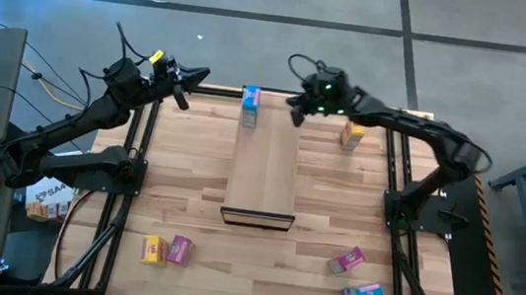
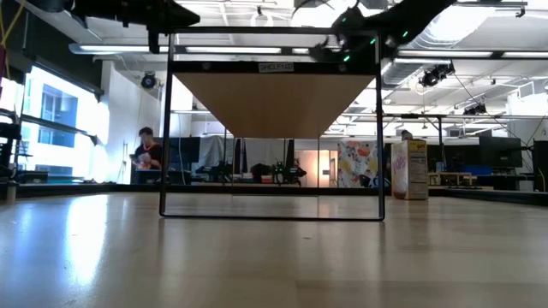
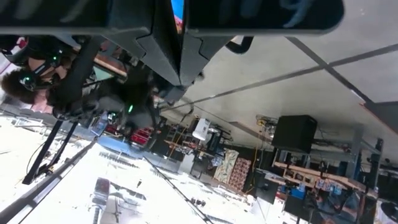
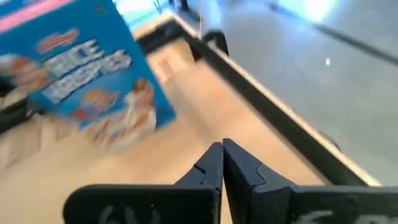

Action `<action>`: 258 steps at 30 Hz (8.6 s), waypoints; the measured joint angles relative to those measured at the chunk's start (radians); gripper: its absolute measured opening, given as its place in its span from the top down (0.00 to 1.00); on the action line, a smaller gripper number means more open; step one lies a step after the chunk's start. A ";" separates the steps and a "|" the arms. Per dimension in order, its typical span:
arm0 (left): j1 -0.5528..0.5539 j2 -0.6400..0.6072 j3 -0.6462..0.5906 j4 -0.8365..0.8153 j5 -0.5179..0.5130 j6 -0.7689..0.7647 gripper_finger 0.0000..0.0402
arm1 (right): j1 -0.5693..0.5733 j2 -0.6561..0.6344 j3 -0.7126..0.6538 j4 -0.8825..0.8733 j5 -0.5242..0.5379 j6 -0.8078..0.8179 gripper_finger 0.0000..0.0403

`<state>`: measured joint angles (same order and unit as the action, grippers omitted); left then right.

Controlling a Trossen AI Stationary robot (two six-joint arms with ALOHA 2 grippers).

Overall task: Stack cereal on shelf
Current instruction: Put the top blue cereal box on the shelf, then put the blue cereal box on the shelf

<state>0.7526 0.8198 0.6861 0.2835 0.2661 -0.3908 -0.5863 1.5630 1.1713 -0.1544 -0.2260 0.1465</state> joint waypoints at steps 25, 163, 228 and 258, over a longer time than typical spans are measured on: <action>-0.001 -0.001 0.000 -0.001 0.000 -0.054 1.00 | 0.456 -0.575 -0.023 -0.642 -0.389 0.273 0.67; 0.000 -0.001 0.000 0.001 0.040 -0.026 1.00 | 0.235 0.265 0.783 -1.063 0.308 0.711 0.77; 0.000 -0.001 0.000 -0.002 0.041 -0.018 1.00 | 0.180 0.255 1.032 -1.090 0.363 0.486 0.45; 0.000 -0.001 0.000 -0.002 0.008 -0.027 1.00 | 0.343 -0.240 -0.349 0.296 0.186 1.012 1.00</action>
<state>0.7521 0.8192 0.6857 0.2818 0.2745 -0.4183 -0.2428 1.3232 0.8226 0.1411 -0.0402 1.1581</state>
